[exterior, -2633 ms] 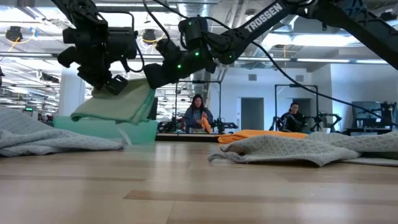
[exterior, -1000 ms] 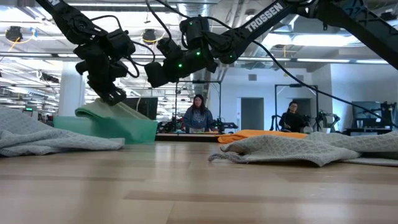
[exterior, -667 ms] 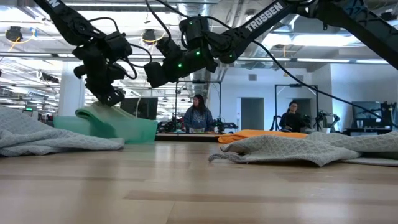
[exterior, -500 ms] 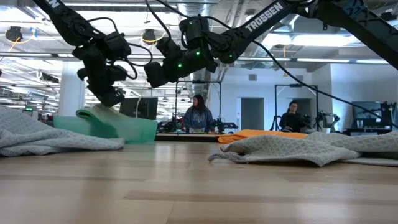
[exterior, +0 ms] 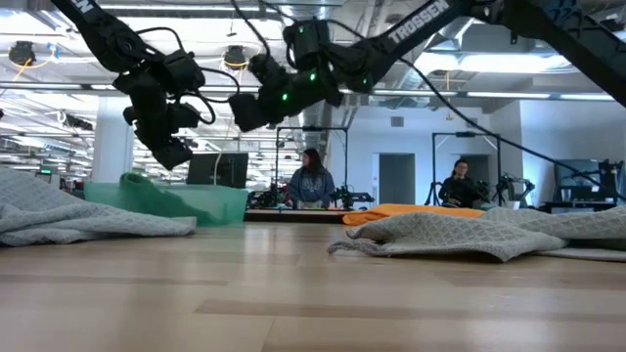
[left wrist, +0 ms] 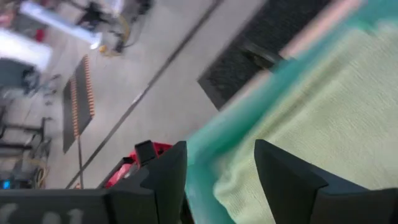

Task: Fold microfiber towels
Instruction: Fold the right gray towel

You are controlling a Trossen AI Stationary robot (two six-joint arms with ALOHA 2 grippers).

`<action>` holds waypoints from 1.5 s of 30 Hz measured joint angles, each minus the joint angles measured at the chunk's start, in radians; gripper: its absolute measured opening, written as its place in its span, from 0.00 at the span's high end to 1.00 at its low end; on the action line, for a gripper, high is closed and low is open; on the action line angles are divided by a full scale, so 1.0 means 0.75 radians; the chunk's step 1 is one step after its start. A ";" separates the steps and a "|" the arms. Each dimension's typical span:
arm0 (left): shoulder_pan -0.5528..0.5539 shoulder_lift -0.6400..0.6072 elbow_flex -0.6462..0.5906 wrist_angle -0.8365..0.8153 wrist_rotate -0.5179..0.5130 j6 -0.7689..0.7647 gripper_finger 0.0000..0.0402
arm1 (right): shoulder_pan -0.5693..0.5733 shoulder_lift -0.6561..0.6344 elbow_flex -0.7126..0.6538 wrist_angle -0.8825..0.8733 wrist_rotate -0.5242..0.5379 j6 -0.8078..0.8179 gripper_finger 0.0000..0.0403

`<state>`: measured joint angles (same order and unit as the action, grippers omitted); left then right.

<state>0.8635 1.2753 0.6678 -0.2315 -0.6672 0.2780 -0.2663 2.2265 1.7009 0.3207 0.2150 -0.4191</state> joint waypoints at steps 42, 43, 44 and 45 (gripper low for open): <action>-1.414 0.171 0.117 0.273 0.355 -0.291 0.56 | 0.573 -0.980 -0.058 -1.983 -0.006 0.472 0.86; -1.426 0.220 0.139 0.304 0.382 -0.291 0.56 | 0.583 -0.988 -0.058 -1.998 -0.006 0.480 0.86; -1.439 0.267 0.163 0.314 0.403 -0.292 0.56 | 0.590 -0.994 -0.058 -2.003 -0.005 0.488 0.86; -1.450 0.314 0.188 0.322 0.425 -0.291 0.56 | 0.596 -0.997 -0.057 -2.001 -0.005 0.490 0.86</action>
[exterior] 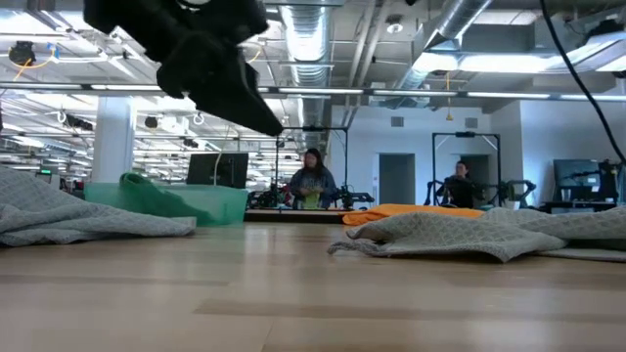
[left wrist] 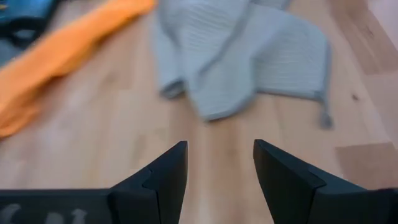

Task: Fold microfiber towels
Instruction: Fold the right gray towel

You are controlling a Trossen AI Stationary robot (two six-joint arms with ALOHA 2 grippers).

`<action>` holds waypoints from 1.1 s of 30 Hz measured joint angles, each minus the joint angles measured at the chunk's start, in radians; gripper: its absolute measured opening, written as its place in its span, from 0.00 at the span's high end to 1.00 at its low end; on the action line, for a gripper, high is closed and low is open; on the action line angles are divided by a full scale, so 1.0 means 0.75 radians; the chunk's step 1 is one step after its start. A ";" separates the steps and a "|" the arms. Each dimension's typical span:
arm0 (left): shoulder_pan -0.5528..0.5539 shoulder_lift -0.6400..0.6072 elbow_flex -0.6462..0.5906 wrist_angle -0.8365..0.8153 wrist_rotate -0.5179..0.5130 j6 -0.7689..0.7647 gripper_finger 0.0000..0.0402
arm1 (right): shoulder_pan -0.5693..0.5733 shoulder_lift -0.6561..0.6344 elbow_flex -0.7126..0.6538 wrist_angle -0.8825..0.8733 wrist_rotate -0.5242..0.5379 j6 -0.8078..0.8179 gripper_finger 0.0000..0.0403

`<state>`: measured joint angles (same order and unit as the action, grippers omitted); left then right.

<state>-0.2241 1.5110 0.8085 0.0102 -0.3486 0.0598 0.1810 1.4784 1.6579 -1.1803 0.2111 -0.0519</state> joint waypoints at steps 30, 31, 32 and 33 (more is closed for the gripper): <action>-0.135 0.705 0.560 -0.007 0.216 -0.106 0.56 | 0.191 0.000 0.000 -0.128 -0.041 0.036 0.86; -0.136 0.723 0.559 0.009 0.210 -0.104 0.56 | 0.200 0.001 0.000 -0.128 -0.041 0.036 0.86; -0.137 0.741 0.561 0.041 0.209 -0.095 0.56 | 0.209 0.001 0.000 -0.127 -0.041 0.037 0.86; -0.137 0.744 0.560 0.041 0.202 -0.088 0.56 | 0.217 0.001 0.000 -0.125 -0.041 0.037 0.86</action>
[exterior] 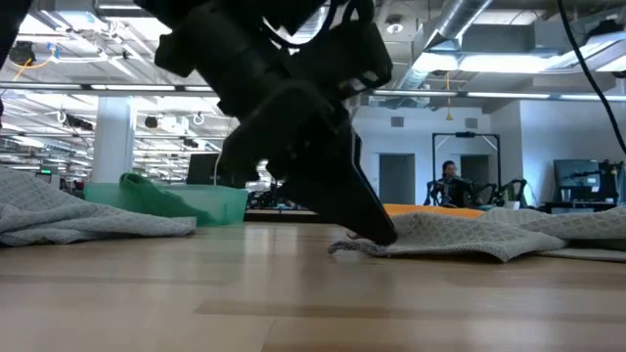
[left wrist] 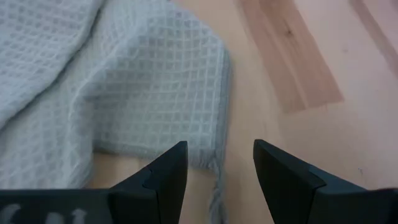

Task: Fold microfiber towels
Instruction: Fold the right gray towel

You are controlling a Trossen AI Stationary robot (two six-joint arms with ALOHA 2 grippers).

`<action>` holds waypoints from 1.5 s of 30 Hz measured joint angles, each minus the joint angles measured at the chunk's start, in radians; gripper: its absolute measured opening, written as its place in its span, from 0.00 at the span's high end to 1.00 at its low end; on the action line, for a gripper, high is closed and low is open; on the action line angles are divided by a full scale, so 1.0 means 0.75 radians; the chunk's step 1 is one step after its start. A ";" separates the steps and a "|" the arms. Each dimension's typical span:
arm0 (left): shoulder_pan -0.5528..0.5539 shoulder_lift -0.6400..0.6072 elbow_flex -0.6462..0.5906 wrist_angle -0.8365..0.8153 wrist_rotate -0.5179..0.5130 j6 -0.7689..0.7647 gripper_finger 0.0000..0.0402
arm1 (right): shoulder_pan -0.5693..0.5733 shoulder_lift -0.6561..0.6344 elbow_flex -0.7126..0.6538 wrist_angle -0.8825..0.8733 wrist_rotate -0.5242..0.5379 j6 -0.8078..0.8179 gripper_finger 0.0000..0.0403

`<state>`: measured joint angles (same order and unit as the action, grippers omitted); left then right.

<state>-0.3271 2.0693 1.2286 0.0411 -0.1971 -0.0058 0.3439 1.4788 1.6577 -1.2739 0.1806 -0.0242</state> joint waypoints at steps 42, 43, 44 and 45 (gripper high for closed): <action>0.037 0.072 0.018 -0.056 -0.063 -0.405 0.56 | 0.010 0.000 0.000 -0.004 0.005 0.010 0.86; 0.039 0.072 0.018 -0.057 -0.056 -0.406 0.56 | 0.010 0.000 0.000 -0.004 0.005 0.010 0.86; 0.039 0.072 0.017 -0.058 -0.047 -0.401 0.56 | 0.010 0.000 0.000 -0.004 0.005 0.012 0.86; 0.040 0.072 0.017 -0.062 -0.044 -0.392 0.56 | 0.010 0.000 0.000 -0.004 0.005 0.013 0.86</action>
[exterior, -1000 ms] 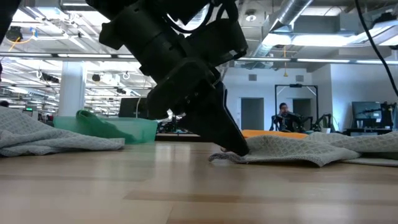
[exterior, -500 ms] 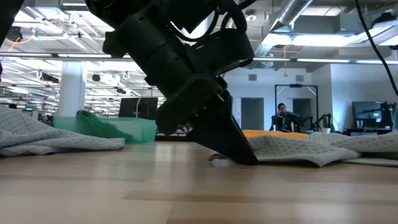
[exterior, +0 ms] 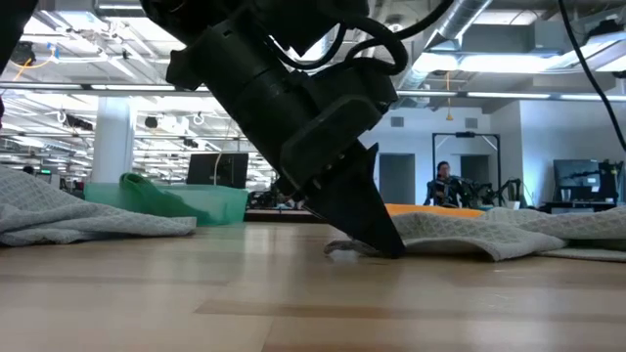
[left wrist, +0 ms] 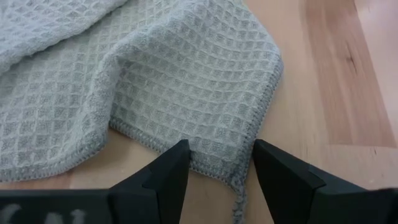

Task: Fold microfiber towels
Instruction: Fold the right gray towel

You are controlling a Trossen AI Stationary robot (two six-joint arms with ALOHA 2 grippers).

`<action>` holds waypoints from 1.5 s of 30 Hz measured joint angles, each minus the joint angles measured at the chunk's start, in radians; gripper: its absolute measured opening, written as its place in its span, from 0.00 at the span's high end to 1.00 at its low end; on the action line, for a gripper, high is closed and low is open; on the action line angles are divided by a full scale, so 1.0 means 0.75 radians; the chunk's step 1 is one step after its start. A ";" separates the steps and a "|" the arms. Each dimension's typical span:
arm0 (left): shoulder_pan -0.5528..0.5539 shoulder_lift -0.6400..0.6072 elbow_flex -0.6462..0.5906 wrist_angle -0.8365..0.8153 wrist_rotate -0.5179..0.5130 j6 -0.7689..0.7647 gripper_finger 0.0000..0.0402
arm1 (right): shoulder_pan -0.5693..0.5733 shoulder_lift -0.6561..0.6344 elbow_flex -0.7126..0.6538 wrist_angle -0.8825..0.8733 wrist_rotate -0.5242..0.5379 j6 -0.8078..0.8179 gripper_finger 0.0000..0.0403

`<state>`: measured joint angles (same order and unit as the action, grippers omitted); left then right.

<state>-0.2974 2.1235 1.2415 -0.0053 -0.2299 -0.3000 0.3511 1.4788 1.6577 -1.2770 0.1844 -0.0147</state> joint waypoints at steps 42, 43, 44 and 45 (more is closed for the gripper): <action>0.041 -0.753 -0.008 -0.623 -0.419 -0.038 0.99 | 0.282 0.001 -0.609 0.589 0.140 0.328 0.86; 0.041 -0.753 -0.008 -0.631 -0.422 -0.048 0.99 | 0.282 0.001 -0.642 0.630 0.117 0.340 0.86; 0.041 -0.753 -0.008 -0.639 -0.424 -0.058 0.99 | 0.282 0.001 -0.671 0.678 0.092 0.346 0.86; 0.042 -0.753 -0.008 -0.647 -0.428 -0.067 0.99 | 0.282 0.002 -0.697 0.732 0.067 0.347 0.86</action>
<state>-0.2661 1.5585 1.2354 -0.4903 -0.5508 -0.3504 0.5629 1.4799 1.1346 -0.7283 0.2350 0.2455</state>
